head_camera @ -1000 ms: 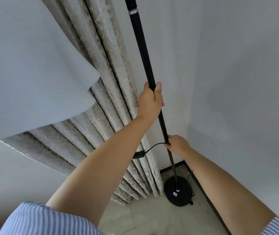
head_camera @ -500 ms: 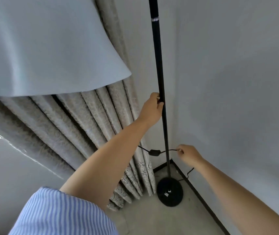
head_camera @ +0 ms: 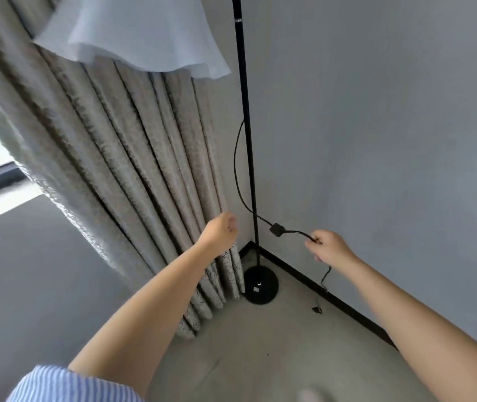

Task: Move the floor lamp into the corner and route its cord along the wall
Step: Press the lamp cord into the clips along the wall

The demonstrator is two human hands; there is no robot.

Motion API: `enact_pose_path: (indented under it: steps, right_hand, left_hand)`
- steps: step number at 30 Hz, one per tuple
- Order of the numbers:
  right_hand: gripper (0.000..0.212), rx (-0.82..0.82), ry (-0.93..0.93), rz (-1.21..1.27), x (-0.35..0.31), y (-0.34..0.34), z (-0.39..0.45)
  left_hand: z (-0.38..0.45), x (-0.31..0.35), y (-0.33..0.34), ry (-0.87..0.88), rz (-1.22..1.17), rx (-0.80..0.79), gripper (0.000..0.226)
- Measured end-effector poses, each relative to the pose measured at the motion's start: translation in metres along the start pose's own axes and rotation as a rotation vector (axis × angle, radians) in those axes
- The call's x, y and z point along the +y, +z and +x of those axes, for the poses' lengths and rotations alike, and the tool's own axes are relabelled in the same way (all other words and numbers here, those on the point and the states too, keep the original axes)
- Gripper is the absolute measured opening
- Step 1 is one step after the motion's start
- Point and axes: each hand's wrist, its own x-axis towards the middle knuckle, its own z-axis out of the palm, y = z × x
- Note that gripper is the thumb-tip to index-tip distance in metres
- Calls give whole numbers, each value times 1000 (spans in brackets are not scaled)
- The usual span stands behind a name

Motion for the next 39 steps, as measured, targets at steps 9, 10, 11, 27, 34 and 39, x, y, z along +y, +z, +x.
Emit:
enact_pose_path:
  steps: [9, 10, 11, 27, 34, 39]
  right_hand:
    - [11, -52, 113, 194, 11, 31, -64]
    - [14, -65, 129, 179, 17, 35, -66]
    - [17, -72, 142, 166, 24, 39, -69]
    - [23, 181, 245, -122, 46, 132, -46]
    - [27, 368, 27, -573, 62, 47, 0]
    - [28, 279, 4, -538, 108, 14, 44]
  left_hand:
    - [-50, -28, 15, -51, 7, -47, 30]
    - [-54, -32, 17, -62, 7, -46, 30]
    - [-57, -36, 20, -66, 11, -49, 30]
    - [19, -102, 31, 382, 349, -334, 37]
    - [84, -47, 93, 694, 519, -326, 60]
    - [130, -16, 156, 787, 595, -254, 58]
